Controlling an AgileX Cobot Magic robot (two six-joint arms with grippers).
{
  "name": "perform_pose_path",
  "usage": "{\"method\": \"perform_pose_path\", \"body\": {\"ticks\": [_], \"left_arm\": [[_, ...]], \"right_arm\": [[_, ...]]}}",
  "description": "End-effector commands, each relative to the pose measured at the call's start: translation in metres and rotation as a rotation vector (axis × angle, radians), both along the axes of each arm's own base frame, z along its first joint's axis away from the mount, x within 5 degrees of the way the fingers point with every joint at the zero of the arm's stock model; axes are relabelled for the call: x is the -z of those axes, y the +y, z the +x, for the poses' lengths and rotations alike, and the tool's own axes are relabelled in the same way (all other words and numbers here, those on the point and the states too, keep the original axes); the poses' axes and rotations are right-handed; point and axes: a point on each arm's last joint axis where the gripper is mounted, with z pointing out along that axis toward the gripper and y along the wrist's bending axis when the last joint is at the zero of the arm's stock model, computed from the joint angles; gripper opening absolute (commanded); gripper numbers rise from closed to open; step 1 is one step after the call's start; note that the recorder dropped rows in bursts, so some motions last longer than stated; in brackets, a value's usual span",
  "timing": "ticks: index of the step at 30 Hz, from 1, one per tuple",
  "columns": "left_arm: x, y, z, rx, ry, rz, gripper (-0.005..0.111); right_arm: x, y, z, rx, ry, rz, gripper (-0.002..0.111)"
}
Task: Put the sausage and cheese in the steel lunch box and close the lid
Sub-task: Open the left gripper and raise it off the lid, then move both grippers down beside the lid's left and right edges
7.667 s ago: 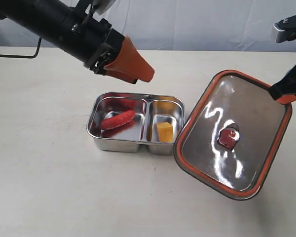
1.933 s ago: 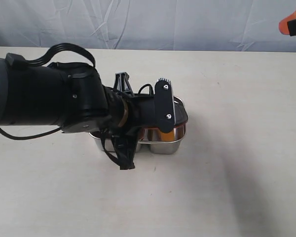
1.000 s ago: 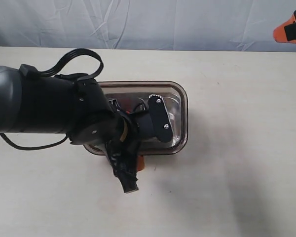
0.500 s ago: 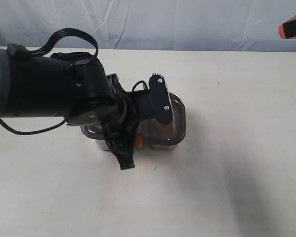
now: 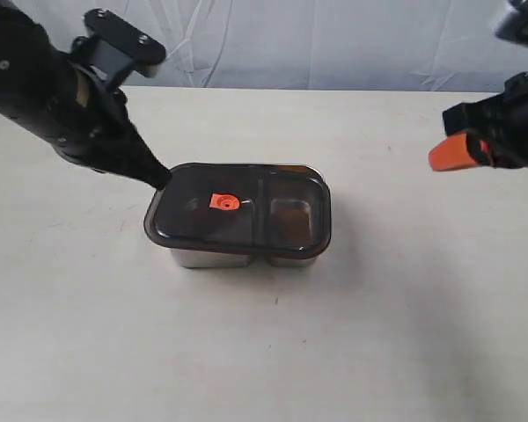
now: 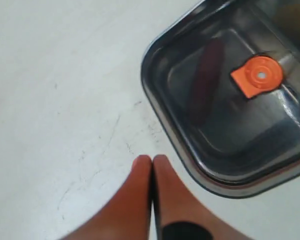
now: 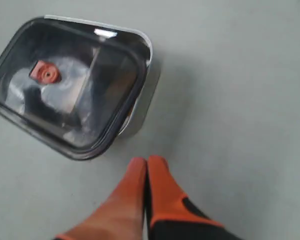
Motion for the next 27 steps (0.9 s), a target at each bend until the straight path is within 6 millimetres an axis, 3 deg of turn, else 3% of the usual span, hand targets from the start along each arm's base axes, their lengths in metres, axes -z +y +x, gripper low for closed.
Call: {"method": "perform_pose_path", "body": {"ticks": [1,5,16,20,27], "left_arm": [[0.000,0.036,0.019,-0.127,0.033,-0.139,0.000],[0.018,0.056,0.025,-0.144,0.191,-0.165,0.000],[0.068,0.046,0.035,-0.075,0.430,-0.220,0.000],[0.077,0.044,0.036,-0.088,0.464,-0.234,0.000],[0.075,0.037,0.037,-0.057,0.465,-0.310,0.000]], "right_arm": [[0.025,0.025,-0.011,-0.143,0.148,-0.007,-0.001],[0.047,0.050,-0.012,-0.217,0.207,-0.029,-0.001],[0.096,0.077,-0.005,-0.243,0.357,-0.051,-0.001],[0.101,0.078,-0.004,-0.231,0.386,-0.035,-0.001],[0.101,0.081,-0.001,-0.191,0.383,0.000,-0.001]]}}
